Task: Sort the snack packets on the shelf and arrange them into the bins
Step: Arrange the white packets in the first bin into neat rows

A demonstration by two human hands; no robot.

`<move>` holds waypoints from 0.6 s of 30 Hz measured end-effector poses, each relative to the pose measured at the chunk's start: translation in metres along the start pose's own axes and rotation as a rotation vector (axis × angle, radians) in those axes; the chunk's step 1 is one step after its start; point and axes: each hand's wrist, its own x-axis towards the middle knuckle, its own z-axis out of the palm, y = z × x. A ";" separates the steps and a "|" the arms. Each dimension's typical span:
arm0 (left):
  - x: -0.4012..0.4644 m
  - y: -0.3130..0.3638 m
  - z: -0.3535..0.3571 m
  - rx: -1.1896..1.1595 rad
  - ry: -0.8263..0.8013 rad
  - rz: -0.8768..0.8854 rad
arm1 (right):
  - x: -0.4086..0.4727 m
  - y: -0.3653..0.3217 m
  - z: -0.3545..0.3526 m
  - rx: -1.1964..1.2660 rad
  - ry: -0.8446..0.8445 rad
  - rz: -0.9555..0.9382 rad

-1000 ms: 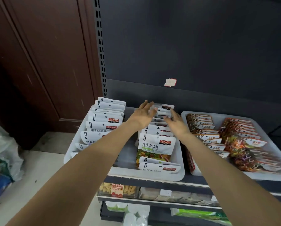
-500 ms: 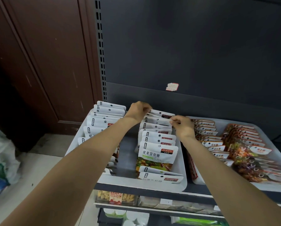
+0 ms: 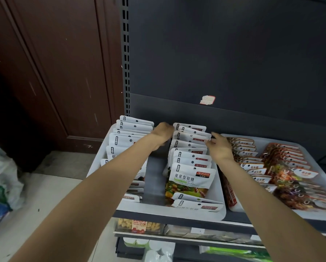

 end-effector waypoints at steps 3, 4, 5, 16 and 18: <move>-0.007 -0.009 -0.001 -0.090 -0.127 -0.076 | -0.006 0.002 0.003 0.057 -0.031 0.011; -0.008 -0.013 -0.002 -0.109 -0.147 -0.069 | -0.009 0.001 0.004 0.093 -0.053 0.015; -0.010 -0.015 -0.002 -0.125 -0.155 -0.061 | -0.011 0.001 0.006 0.134 -0.077 0.002; -0.054 -0.030 0.039 -0.387 0.042 0.021 | -0.051 0.017 0.007 0.395 -0.190 -0.056; -0.066 -0.040 0.043 -0.451 0.035 0.028 | -0.054 0.019 0.005 0.470 -0.208 -0.042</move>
